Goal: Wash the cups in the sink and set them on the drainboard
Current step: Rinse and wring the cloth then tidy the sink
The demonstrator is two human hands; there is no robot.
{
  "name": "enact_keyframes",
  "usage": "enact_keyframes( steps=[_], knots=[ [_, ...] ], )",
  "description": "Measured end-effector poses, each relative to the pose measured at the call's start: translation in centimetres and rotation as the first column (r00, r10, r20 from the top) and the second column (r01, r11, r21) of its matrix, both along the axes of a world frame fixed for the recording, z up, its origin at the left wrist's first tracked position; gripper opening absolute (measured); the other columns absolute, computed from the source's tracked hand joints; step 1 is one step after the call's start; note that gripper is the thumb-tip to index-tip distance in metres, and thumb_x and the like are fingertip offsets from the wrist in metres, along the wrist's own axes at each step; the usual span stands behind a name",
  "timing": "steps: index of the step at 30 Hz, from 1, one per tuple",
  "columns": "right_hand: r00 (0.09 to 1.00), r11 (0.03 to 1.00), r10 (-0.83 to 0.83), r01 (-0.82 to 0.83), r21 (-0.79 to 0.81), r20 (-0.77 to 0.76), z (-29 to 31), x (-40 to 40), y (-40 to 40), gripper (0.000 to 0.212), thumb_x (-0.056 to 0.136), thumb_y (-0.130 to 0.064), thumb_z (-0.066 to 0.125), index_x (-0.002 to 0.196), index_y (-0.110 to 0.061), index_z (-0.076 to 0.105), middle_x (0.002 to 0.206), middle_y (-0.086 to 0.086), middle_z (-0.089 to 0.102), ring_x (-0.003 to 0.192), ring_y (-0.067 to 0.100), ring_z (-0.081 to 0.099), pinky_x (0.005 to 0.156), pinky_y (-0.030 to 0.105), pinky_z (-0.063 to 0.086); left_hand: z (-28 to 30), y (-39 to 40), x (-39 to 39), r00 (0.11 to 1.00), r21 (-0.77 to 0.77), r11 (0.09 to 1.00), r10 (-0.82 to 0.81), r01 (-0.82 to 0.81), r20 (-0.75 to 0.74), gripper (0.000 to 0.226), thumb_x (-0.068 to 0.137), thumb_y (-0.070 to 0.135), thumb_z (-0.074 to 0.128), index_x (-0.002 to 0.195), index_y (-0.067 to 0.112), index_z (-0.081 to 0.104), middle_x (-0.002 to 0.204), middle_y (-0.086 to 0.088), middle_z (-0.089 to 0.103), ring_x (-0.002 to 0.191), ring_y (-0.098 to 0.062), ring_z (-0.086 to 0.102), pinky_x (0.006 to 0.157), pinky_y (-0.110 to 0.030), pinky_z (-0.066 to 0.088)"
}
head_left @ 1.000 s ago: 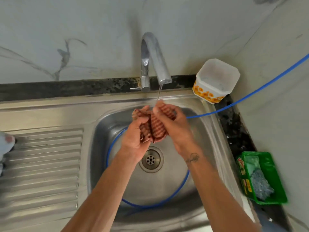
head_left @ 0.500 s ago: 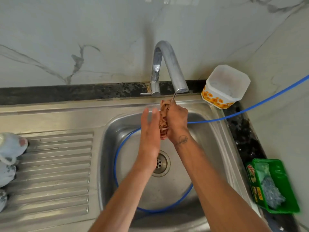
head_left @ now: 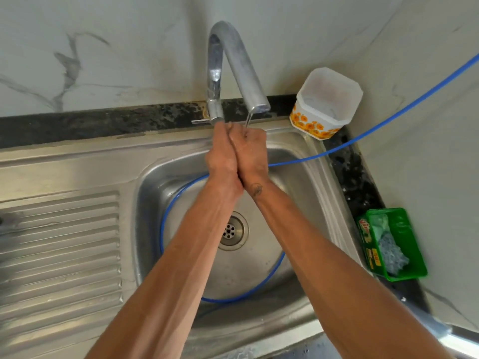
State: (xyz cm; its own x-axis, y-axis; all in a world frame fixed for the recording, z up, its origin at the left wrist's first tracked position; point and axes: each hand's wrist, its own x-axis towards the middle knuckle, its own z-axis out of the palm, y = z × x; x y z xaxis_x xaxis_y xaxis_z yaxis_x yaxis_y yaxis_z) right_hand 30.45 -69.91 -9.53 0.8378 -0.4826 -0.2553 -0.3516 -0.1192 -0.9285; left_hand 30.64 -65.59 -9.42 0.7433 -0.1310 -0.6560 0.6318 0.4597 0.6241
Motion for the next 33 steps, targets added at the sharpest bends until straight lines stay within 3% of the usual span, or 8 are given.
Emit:
enact_keyframes(
  steps=[5,10,19,22,25,28,31,33],
  knots=[
    [0.989,0.985,-0.141,0.145,0.094,-0.051,0.2,-1.4,-1.9,0.053,0.105,-0.04,0.053,0.074,-0.001,0.072,0.062,0.011,0.069,0.056,0.026,0.067,0.053,0.04,0.057,-0.1,-0.5,0.8,0.985,0.31,0.944,-0.144,0.11,0.089,0.045,0.098,0.055,0.057,0.1,0.012,0.07,0.096,-0.009,0.075,0.089,-0.025,0.071,0.078,-0.038,0.057],
    [0.968,0.798,-0.086,0.208,0.566,-0.234,-1.7,-5.8,-3.6,0.068,0.109,-0.055,0.033,0.095,-0.006,0.078,0.082,0.018,0.073,0.068,0.029,0.069,0.07,0.037,0.056,-2.6,2.2,3.3,0.932,0.786,0.607,-0.204,-0.119,0.299,0.081,0.086,0.083,0.05,0.102,0.005,0.066,0.097,-0.014,0.071,0.091,-0.035,0.068,0.076,-0.044,0.055],
    [0.957,0.638,-0.169,0.29,0.714,-0.237,-3.3,-9.6,-3.2,0.04,0.107,-0.028,0.041,0.123,-0.007,0.071,0.112,0.019,0.078,0.085,0.03,0.073,0.1,0.05,0.051,-2.6,2.5,4.0,0.934,0.357,0.884,0.197,-0.301,0.298,0.021,0.096,0.023,0.076,0.092,0.003,0.079,0.076,-0.006,0.079,0.07,-0.016,0.077,0.074,-0.038,0.066],
    [0.966,0.689,-0.126,0.248,0.681,-0.226,-3.1,-10.5,-2.9,0.031,0.095,-0.029,0.061,0.11,-0.01,0.08,0.117,0.021,0.076,0.099,0.034,0.073,0.103,0.051,0.053,-2.6,2.2,3.6,0.84,0.595,0.7,0.011,-0.394,0.543,0.016,0.095,0.024,0.074,0.086,0.014,0.082,0.075,0.002,0.079,0.065,-0.009,0.07,0.071,-0.038,0.064],
    [0.977,0.702,-0.103,0.205,0.683,-0.187,-3.0,-11.4,-2.6,0.031,0.098,-0.017,0.066,0.12,0.004,0.07,0.118,0.025,0.074,0.111,0.04,0.072,0.105,0.059,0.053,-2.6,2.7,2.9,0.658,0.786,0.406,-0.435,-0.465,0.614,0.02,0.102,0.025,0.067,0.117,0.019,0.078,0.107,0.006,0.079,0.083,-0.002,0.067,0.074,-0.017,0.055],
    [0.976,0.694,-0.151,0.219,0.686,-0.159,-2.2,-11.9,-1.8,0.024,0.099,-0.01,0.065,0.116,0.007,0.068,0.116,0.026,0.075,0.109,0.045,0.073,0.103,0.068,0.05,-2.3,4.3,2.5,0.561,0.826,0.43,-0.606,-0.365,0.564,0.037,0.106,0.037,0.059,0.137,0.02,0.066,0.128,-0.001,0.071,0.104,-0.014,0.071,0.086,-0.035,0.063],
    [0.968,0.738,-0.203,0.249,0.627,-0.146,-1.0,-11.8,-0.8,0.027,0.097,-0.008,0.069,0.116,0.01,0.065,0.106,0.023,0.078,0.1,0.042,0.076,0.096,0.059,0.058,-2.7,6.0,0.0,0.638,0.919,0.391,-0.72,0.047,0.273,0.068,0.103,0.063,0.051,0.155,0.019,0.045,0.147,-0.013,0.057,0.132,-0.03,0.058,0.108,-0.049,0.051],
    [0.982,0.89,-0.154,0.188,0.415,-0.113,-0.3,-12.1,-0.4,0.013,0.095,-0.011,0.073,0.105,-0.002,0.074,0.101,0.015,0.079,0.096,0.033,0.077,0.092,0.047,0.062,-2.3,6.6,-3.4,0.693,0.745,0.573,-0.69,0.342,0.212,0.078,0.094,0.08,0.044,0.135,0.016,0.061,0.126,-0.011,0.07,0.122,-0.026,0.065,0.106,-0.05,0.05]
  ],
)
